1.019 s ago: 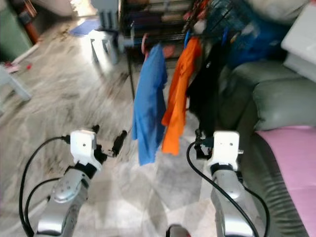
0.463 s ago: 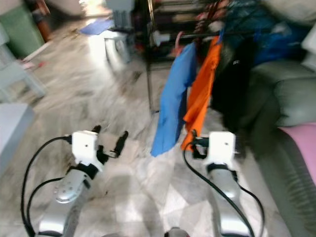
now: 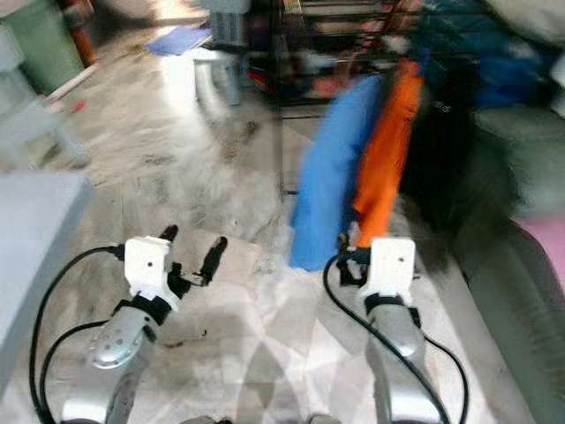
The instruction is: Hang hanger
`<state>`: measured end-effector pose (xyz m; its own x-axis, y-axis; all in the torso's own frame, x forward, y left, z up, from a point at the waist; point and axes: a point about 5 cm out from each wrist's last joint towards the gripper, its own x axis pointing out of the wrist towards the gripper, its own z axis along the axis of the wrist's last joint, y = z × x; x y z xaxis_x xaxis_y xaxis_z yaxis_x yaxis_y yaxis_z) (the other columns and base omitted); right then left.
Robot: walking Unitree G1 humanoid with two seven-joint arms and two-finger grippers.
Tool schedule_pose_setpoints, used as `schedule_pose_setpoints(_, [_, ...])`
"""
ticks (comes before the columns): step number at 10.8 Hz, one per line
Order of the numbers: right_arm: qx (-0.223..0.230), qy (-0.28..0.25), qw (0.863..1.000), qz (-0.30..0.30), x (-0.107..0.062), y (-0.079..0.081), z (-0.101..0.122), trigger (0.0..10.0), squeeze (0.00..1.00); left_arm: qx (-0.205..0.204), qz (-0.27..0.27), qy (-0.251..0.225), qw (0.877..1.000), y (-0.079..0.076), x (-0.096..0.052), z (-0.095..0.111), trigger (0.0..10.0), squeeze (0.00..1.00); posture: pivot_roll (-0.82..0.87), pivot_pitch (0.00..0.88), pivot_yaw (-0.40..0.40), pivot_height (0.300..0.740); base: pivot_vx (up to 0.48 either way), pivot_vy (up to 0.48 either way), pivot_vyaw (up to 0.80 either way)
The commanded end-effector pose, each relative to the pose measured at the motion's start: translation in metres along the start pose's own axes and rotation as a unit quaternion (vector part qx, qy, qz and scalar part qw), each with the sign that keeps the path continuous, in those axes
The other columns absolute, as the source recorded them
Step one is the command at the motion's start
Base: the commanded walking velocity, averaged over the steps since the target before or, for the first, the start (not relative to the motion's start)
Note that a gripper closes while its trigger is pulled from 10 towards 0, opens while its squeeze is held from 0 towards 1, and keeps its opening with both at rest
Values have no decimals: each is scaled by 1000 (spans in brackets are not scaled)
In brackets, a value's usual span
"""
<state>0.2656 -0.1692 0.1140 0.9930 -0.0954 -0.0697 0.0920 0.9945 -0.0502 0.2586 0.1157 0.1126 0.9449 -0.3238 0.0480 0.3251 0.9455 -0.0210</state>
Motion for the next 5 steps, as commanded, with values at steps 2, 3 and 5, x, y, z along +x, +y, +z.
schedule_pose_setpoints(2, [-3, 3, 1000, -7, 1, -3, 0, 10000, 0, -1, -10, -10, 1000, -2, 2, 6, 10000, 0, -89, 143, 20, 740, 338, 0, -694])
schedule_pose_setpoints(3, [-3, 2, 1000, -6, 1, -3, 0, 10000, 0, -2, -10, -9, 1000, -2, 2, 6, 10000, 0, -89, 143, 19, 740, 480, 0, 0])
schedule_pose_setpoints(5, [-9, 4, 1000, -13, 2, -6, -1, 10000, 0, -9, -16, -9, 1000, -5, 3, 5, 10000, 0, -96, 145, 18, 740, 480, 0, -256])
